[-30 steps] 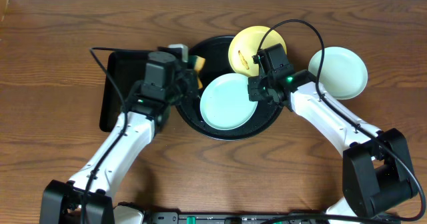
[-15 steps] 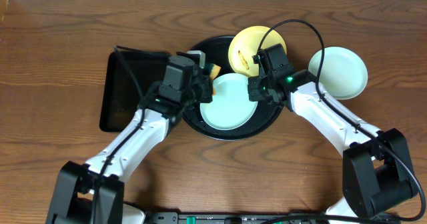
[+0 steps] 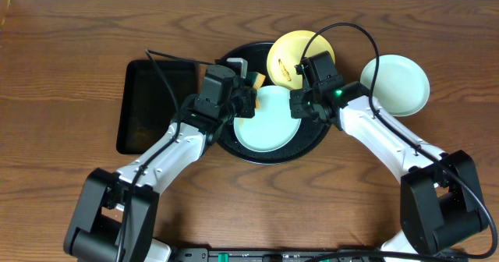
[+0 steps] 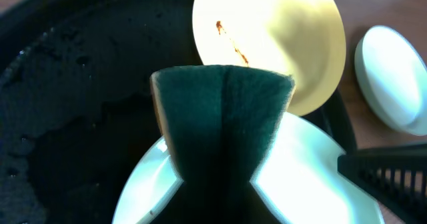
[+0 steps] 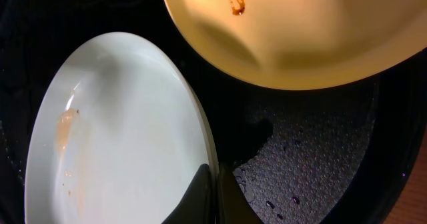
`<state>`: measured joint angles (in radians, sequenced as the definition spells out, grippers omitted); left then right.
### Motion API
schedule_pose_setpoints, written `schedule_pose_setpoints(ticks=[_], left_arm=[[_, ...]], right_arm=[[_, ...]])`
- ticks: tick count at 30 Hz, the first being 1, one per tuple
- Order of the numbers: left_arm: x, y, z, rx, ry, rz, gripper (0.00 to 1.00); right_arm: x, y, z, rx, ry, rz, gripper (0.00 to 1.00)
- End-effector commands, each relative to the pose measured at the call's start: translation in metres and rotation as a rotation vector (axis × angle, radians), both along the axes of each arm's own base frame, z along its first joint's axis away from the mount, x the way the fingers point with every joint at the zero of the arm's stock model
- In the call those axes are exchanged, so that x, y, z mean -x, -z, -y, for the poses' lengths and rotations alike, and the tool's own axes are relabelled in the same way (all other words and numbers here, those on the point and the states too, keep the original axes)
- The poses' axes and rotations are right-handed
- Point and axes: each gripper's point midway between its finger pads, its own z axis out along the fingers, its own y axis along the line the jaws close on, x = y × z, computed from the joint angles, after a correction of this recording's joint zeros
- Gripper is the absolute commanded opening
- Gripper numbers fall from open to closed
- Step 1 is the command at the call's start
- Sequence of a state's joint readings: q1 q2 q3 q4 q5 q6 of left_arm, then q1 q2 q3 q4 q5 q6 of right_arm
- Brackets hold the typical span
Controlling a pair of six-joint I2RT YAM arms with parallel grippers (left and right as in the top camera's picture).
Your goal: Clean dirty plates on tray and stack at the side
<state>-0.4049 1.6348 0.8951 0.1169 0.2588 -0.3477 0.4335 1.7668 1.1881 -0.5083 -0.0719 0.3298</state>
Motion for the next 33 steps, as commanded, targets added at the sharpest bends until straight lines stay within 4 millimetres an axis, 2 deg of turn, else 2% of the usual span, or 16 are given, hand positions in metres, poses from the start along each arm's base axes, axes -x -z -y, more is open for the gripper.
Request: schedule_pose_setpoints(ticks=[1, 8, 10, 11, 12, 13, 14, 19, 24, 28, 33], left_arm=[[-0.008, -0.008, 0.003, 0.012, 0.001, 0.031, 0.08], [-0.013, -0.015, 0.005, 0.026, 0.001, 0.064, 0.08], [-0.012, -0.015, 0.005, 0.025, 0.001, 0.062, 0.24], [-0.011, -0.014, 0.005, 0.023, 0.001, 0.055, 0.24], [-0.010, -0.012, 0.005, 0.020, 0.002, 0.046, 0.23], [-0.008, -0.010, 0.005, 0.018, 0.004, 0.037, 0.12], [-0.007, -0.008, 0.004, 0.013, 0.004, 0.026, 0.08], [-0.005, -0.005, 0.002, 0.006, 0.003, 0.011, 0.07], [-0.012, -0.033, 0.001, 0.039, -0.007, 0.092, 0.08], [-0.018, -0.067, -0.021, 0.065, -0.056, 0.164, 0.08], [-0.021, -0.097, -0.079, 0.063, -0.183, 0.195, 0.07]], right_arm=[[0.004, 0.003, -0.004, -0.002, -0.001, -0.011, 0.01], [0.004, 0.003, -0.004, -0.002, -0.001, -0.011, 0.01], [0.004, 0.003, -0.004, -0.002, -0.001, -0.011, 0.01], [0.004, 0.003, -0.004, -0.002, -0.001, -0.011, 0.01], [0.004, 0.003, -0.004, -0.002, -0.001, -0.011, 0.01], [0.004, 0.003, -0.004, -0.002, -0.001, -0.011, 0.01], [0.004, 0.003, -0.004, -0.002, -0.001, -0.011, 0.01], [0.002, 0.002, -0.004, -0.002, 0.001, 0.001, 0.01], [-0.016, -0.014, -0.011, -0.021, -0.021, 0.100, 0.01], [-0.028, -0.037, -0.003, 0.026, -0.023, 0.197, 0.01], [-0.034, -0.066, 0.016, 0.186, -0.043, 0.324, 0.01]])
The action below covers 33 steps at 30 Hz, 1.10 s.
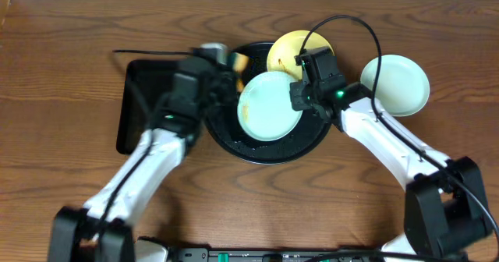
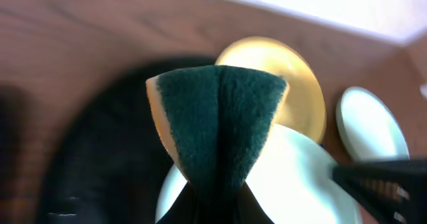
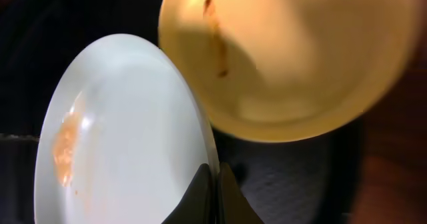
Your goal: Clean dirty plates on tray and stack at the side
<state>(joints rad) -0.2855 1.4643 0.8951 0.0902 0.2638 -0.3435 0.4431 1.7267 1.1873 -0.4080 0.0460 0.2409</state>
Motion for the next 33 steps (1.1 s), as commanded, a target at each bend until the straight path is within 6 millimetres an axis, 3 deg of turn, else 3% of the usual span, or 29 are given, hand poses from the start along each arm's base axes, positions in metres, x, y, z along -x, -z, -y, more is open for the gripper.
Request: schedule_pose_setpoints(ticks=[1, 4, 6, 11, 15, 20, 25, 33], left_arm=[[-0.006, -0.035, -0.043, 0.015, -0.101, 0.058, 0.07], [-0.004, -0.038, -0.081, 0.002, -0.187, 0.041, 0.08], [0.000, -0.028, -0.097, -0.038, -0.202, 0.008, 0.08], [0.020, 0.024, -0.123, -0.131, -0.253, -0.193, 0.08], [0.028, 0.054, -0.145, -0.208, -0.331, -0.293, 0.08], [0.031, 0.076, -0.155, -0.239, -0.359, -0.362, 0.08], [0.039, 0.098, -0.164, -0.275, -0.380, -0.436, 0.08], [0.043, 0.107, -0.170, -0.294, -0.396, -0.471, 0.08]], right_arm=[[-0.008, -0.043, 0.013, 0.151, -0.016, 0.165, 0.01], [-0.011, -0.064, 0.011, 0.261, -0.048, 0.268, 0.01], [-0.013, -0.076, 0.006, 0.330, -0.083, 0.333, 0.01], [-0.006, -0.110, -0.012, 0.582, -0.106, 0.503, 0.01], [0.007, -0.151, -0.030, 0.749, -0.047, 0.660, 0.01], [0.024, -0.187, -0.047, 0.819, 0.019, 0.778, 0.01], [0.032, -0.194, -0.060, 0.795, 0.016, 0.811, 0.01], [0.030, -0.210, -0.060, 0.778, 0.054, 0.857, 0.01]])
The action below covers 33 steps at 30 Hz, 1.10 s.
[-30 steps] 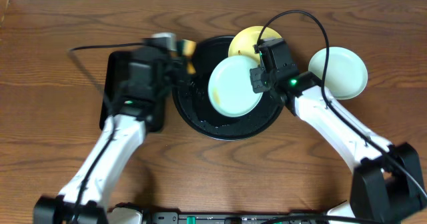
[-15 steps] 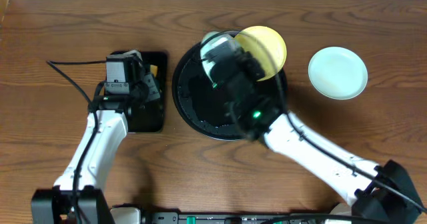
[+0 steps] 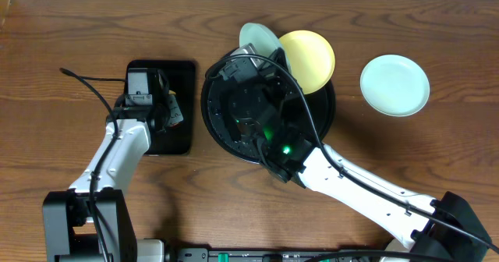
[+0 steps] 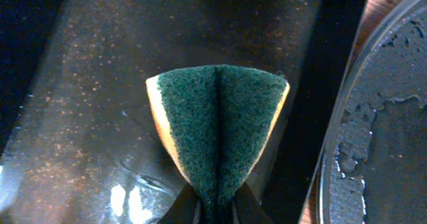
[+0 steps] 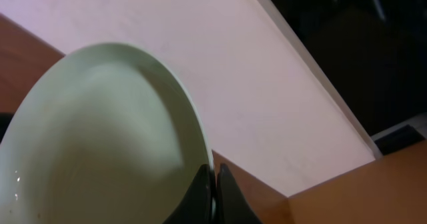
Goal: Clean dirty plates on tray and stack at the side
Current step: 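Lift the cleaned plate with the right gripper and carry it rightward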
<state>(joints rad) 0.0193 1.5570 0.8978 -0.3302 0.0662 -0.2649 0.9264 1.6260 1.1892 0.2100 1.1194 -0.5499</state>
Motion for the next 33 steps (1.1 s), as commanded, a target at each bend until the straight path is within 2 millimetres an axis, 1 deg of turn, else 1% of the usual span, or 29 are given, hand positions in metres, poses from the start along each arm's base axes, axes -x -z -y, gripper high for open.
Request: schedule_pose_setpoints(ticks=[1, 5, 8, 10, 12, 16, 19, 21, 23, 26, 28, 30, 31, 32, 33], left_arm=[[-0.001, 0.000, -0.009, -0.032, -0.015, -0.004, 0.08], [0.000, 0.001, -0.010, -0.035, -0.019, -0.008, 0.08], [0.000, 0.001, -0.010, -0.035, -0.019, -0.008, 0.08], [0.000, 0.001, -0.010, -0.035, -0.019, -0.008, 0.08], [0.000, 0.001, -0.010, -0.035, -0.019, -0.008, 0.08], [0.000, 0.001, -0.010, -0.034, -0.018, -0.009, 0.08], [0.001, 0.002, -0.010, -0.034, -0.018, -0.012, 0.08], [0.001, 0.002, -0.010, -0.034, -0.018, -0.012, 0.08], [0.001, 0.002, -0.010, -0.034, -0.018, -0.012, 0.08], [0.001, 0.002, -0.010, -0.034, -0.018, -0.012, 0.08], [0.001, 0.002, -0.010, -0.034, -0.018, -0.012, 0.08], [0.001, 0.002, -0.010, -0.034, -0.018, -0.012, 0.08], [0.001, 0.002, -0.010, -0.034, -0.018, -0.012, 0.08], [0.001, 0.002, -0.010, -0.034, -0.018, -0.012, 0.08], [0.001, 0.002, -0.010, -0.034, -0.018, -0.012, 0.08]], right_arm=[[0.004, -0.019, 0.004, 0.013, 0.022, 0.036, 0.01], [0.004, -0.029, 0.003, 0.024, 0.017, 0.062, 0.01], [0.004, -0.028, 0.002, 0.017, 0.016, 0.061, 0.01], [0.003, -0.023, 0.003, -0.022, 0.021, 0.054, 0.01], [0.001, -0.015, 0.005, -0.068, 0.023, 0.041, 0.01], [-0.007, 0.012, 0.003, -0.169, -0.033, -0.041, 0.01], [-0.013, 0.033, 0.001, -0.268, -0.090, -0.133, 0.01], [-0.019, 0.047, 0.004, -0.383, -0.131, -0.215, 0.01], [-0.026, 0.056, 0.012, -0.527, -0.153, -0.289, 0.01], [-0.040, 0.060, 0.029, -0.739, -0.219, -0.400, 0.01], [-0.051, 0.062, 0.048, -0.860, -0.243, -0.455, 0.01], [-0.063, 0.066, 0.081, -0.959, -0.223, -0.491, 0.01], [-0.069, 0.070, 0.101, -0.993, -0.189, -0.497, 0.01], [-0.073, 0.074, 0.123, -1.014, -0.149, -0.498, 0.01], [-0.077, 0.079, 0.150, -1.032, -0.092, -0.490, 0.01]])
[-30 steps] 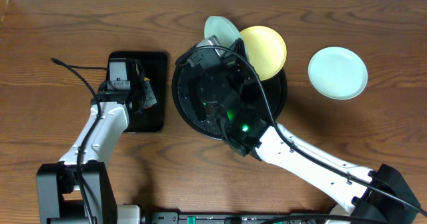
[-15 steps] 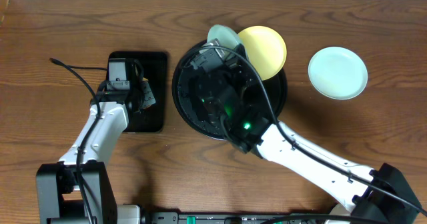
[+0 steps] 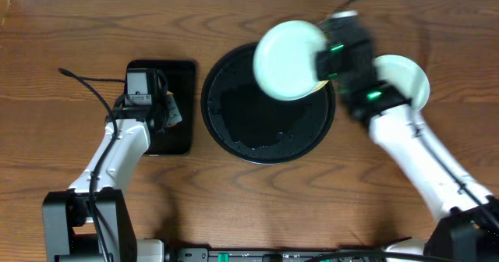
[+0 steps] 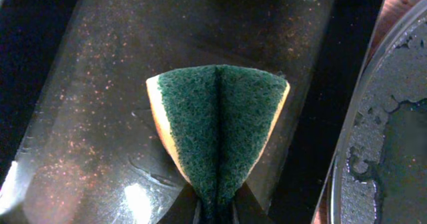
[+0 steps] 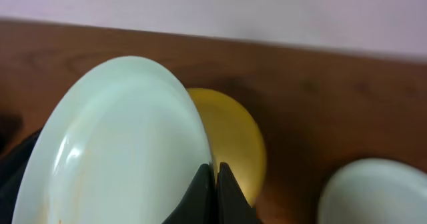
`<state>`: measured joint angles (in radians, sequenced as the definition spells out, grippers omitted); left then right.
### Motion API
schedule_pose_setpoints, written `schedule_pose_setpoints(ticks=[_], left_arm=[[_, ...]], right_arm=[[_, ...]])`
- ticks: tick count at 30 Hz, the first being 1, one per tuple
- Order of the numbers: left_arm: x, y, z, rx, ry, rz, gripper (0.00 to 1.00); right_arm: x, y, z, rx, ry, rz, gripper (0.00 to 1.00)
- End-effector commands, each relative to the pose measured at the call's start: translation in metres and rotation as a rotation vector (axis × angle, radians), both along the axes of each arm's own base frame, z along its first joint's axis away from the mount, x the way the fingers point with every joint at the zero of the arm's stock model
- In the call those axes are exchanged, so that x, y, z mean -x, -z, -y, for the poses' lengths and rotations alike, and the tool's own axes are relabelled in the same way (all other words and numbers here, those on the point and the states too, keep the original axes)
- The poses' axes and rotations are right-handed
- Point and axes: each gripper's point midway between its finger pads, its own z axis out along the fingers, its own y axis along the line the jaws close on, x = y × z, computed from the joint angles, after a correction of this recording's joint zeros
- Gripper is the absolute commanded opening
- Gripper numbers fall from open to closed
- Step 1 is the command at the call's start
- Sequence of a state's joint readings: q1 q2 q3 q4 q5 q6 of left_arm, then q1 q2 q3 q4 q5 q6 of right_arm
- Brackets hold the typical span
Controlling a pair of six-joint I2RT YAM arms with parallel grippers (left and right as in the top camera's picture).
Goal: Clean dirty plates on tray and stack at the side
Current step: 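Lift the cleaned plate with the right gripper and carry it rightward, then lower the mint-green plate onto the other green plate and release, then move the right gripper to the yellow plate on the round tray and pinch its rim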
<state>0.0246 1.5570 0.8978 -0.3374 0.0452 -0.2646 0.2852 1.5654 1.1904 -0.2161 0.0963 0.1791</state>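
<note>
My right gripper (image 5: 215, 179) is shut on the rim of a pale green plate (image 3: 287, 50), which it holds above the far right of the round black tray (image 3: 265, 141). A faint orange trace shows low on the plate's face (image 5: 120, 144). Behind it lies a yellow plate (image 5: 230, 139), mostly hidden in the overhead view. A second pale green plate (image 3: 407, 81) rests on the table to the right. My left gripper (image 4: 217, 204) is shut on a folded green-and-yellow sponge (image 4: 217, 127) over the black rectangular tray (image 3: 148, 141).
The round tray's wet black bottom (image 4: 383, 157) shows just right of the rectangular tray's rim. A black cable (image 3: 86, 86) loops over the table at far left. Bare wood lies in front of both trays, and a white wall edge runs along the back.
My right arm has moved from across the round tray to the right side. The pale green plate, then tilted at the tray's far edge, is now over the far right. The left arm has not moved.
First both grippers were at the round tray, the sponge over the smeared pale green plate and my right gripper on its rim. Then the plate was raised. Then the sponge was over the rectangular tray. The plate is now held beside the yellow one.
</note>
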Motion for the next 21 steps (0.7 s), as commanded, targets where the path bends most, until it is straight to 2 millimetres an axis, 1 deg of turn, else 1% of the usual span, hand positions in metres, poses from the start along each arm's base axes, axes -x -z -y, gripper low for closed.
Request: schedule_pose_setpoints(ticks=[1, 5, 6, 8, 11, 14, 16, 17, 18, 20, 21], left_arm=[[-0.001, 0.001, -0.004, -0.016, -0.003, -0.004, 0.08], [-0.001, 0.001, -0.004, -0.015, -0.003, -0.003, 0.07], [-0.001, 0.001, -0.004, -0.015, -0.003, -0.004, 0.08], [-0.001, 0.001, -0.004, -0.015, -0.003, -0.004, 0.08], [-0.001, 0.001, -0.004, -0.015, -0.003, -0.004, 0.08], [-0.001, 0.001, -0.004, -0.015, -0.003, -0.004, 0.08], [-0.001, 0.001, -0.004, -0.015, -0.003, -0.004, 0.08], [-0.001, 0.001, -0.004, -0.015, -0.003, -0.004, 0.08], [-0.001, 0.001, -0.004, -0.015, -0.003, -0.004, 0.08], [-0.001, 0.001, -0.004, -0.015, -0.003, -0.004, 0.09], [-0.001, 0.001, -0.004, -0.015, -0.003, -0.004, 0.09]], right_arm=[[-0.003, -0.005, 0.043, -0.204, 0.038, -0.055, 0.01], [-0.005, 0.010, 0.138, -0.198, 0.241, -0.083, 0.01], [-0.004, 0.013, 0.158, -0.200, 0.286, -0.087, 0.01], [0.000, 0.021, 0.194, -0.205, 0.364, -0.100, 0.01], [0.006, 0.038, 0.234, -0.213, 0.454, -0.130, 0.01], [0.010, 0.059, 0.255, -0.220, 0.502, -0.171, 0.01], [0.011, 0.073, 0.260, -0.224, 0.516, -0.201, 0.03], [0.011, 0.080, 0.262, -0.225, 0.521, -0.216, 0.07], [0.011, 0.085, 0.263, -0.221, 0.520, -0.226, 0.15], [0.013, 0.096, 0.263, -0.222, 0.521, -0.257, 0.38], [0.015, 0.099, 0.260, -0.218, 0.500, -0.277, 0.46]])
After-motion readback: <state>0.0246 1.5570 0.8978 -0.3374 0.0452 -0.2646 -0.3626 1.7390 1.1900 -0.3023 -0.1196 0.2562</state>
